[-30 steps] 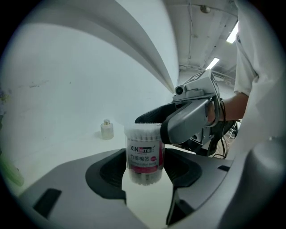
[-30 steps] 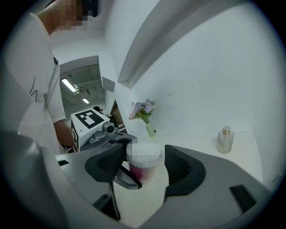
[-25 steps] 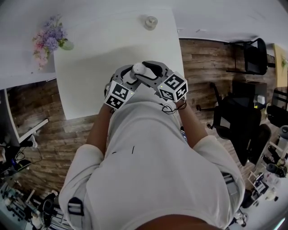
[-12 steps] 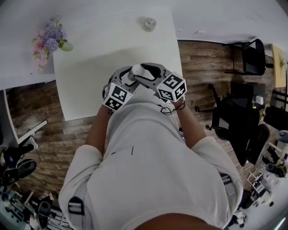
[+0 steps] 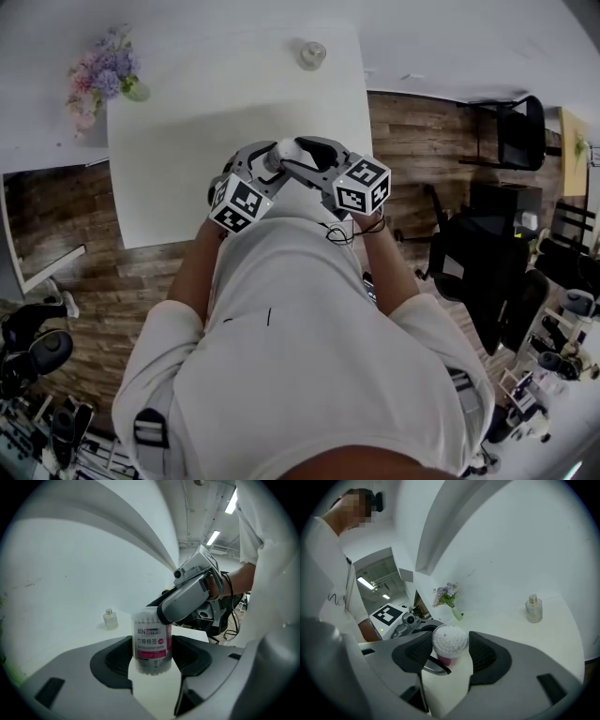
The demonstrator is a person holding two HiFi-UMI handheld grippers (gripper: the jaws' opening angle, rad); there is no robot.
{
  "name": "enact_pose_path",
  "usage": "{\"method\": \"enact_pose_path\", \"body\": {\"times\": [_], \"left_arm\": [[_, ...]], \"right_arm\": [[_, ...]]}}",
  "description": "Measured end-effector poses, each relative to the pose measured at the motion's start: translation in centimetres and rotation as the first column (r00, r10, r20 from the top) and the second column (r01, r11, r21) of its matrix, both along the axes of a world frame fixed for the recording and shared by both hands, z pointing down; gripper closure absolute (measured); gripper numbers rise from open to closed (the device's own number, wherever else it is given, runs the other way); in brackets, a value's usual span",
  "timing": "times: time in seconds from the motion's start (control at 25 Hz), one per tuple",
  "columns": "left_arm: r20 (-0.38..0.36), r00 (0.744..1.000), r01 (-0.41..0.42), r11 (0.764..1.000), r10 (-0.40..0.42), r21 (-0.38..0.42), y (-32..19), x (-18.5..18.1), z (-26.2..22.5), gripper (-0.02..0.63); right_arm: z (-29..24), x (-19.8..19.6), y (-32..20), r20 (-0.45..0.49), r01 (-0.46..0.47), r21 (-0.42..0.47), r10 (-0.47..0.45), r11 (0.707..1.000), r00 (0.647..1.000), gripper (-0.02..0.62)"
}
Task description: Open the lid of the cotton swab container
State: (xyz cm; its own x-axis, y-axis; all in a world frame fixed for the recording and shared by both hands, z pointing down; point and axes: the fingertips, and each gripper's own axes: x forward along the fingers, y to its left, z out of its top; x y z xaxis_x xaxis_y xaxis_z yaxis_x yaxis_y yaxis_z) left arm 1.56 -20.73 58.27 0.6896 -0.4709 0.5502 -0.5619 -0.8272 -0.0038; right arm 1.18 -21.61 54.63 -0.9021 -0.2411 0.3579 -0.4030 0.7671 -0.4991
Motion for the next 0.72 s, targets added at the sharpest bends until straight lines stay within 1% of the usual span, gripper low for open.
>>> {"method": "enact_pose_path", "body": {"times": [0.16, 0.24, 0.28, 0.36, 0.44, 0.56, 0.64, 0.72], "left_arm": [[-0.021, 1.000, 0.010, 1.000, -0.010, -0.007, -0.2, 0.0, -0.3, 0.339], [-0.043, 0.999, 0.021, 1.000, -0.022, -0.023, -0.2, 0.1, -0.5, 0.339], [-0.046, 0.999, 0.027, 0.999, -0.028, -0.025, -0.3, 0.0, -0.6, 0.339], [-0.024, 0.999, 0.028, 1.000, -0.028, -0.011, -0.5, 0.0, -0.5, 0.339], [0.002, 1.000, 0.013, 1.000, -0.013, 0.011, -0.3, 0.2, -0.4, 0.339], [0.013, 1.000, -0.004, 1.000, 0.004, 0.028, 0.0, 0.4, -0.3, 0.339], [0.014, 1.000, -0.005, 1.000, 0.005, 0.027, 0.0, 0.3, -0.2, 0.339], [0.010, 1.000, -0.010, 1.000, 0.010, 0.028, 0.1, 0.3, -0.2, 0.339]], "right_arm": [[-0.2, 0.0, -0.3, 0.025, -0.008, -0.019, 0.008, 1.000, 1.000, 0.356], [-0.5, 0.0, -0.4, 0.037, -0.026, -0.007, 0.026, 1.000, 0.999, 0.354], [-0.7, 0.0, -0.4, 0.025, -0.036, 0.021, 0.035, 0.999, 0.999, 0.353], [-0.9, -0.2, -0.5, -0.036, -0.050, 0.100, 0.053, 0.994, 0.998, 0.345], [-1.0, -0.2, -0.6, -0.079, -0.057, 0.143, 0.069, 0.988, 0.994, 0.315], [-0.9, -0.4, -0.6, -0.074, -0.052, 0.123, 0.061, 0.991, 0.995, 0.311], [-0.8, -0.5, -0.5, -0.056, -0.050, 0.103, 0.056, 0.993, 0.997, 0.331], [-0.9, -0.3, -0.4, -0.029, -0.053, 0.081, 0.056, 0.995, 0.998, 0.337]]}}
